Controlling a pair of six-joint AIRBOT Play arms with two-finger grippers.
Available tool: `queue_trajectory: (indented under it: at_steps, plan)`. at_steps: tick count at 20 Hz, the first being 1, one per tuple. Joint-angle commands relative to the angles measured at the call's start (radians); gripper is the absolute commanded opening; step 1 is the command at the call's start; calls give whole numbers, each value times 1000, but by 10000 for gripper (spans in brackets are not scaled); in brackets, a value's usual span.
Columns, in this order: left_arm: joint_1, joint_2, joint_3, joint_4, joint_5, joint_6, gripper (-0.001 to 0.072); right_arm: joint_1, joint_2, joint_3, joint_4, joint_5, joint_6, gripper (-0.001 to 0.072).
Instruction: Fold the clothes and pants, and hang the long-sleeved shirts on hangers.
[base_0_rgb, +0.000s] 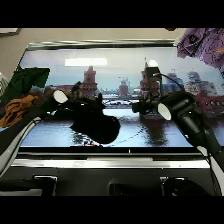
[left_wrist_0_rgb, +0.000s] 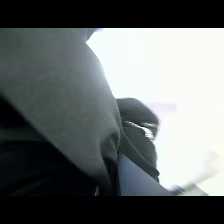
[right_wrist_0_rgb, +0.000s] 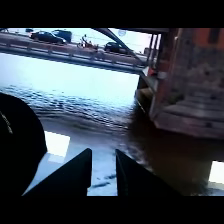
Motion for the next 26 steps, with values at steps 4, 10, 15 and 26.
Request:
queue_trajectory:
  at_steps: [4, 10, 15, 26]
  plan:
    - [-253, -72, 1, -131, 321, -185, 89, -1, 64, -5, -84, 235, -85, 443]
    - [92, 77, 1, -4, 29, -90, 717, -272, 66, -43, 12, 309, -171, 551]
    - [383, 214, -11, 220, -179, -82, 718, -642, 66, -433, 799, 203, -394, 540]
    - [555, 229, -16, 226, -240, -68, 717, -291, -43, -752, 1099, -264, -414, 540]
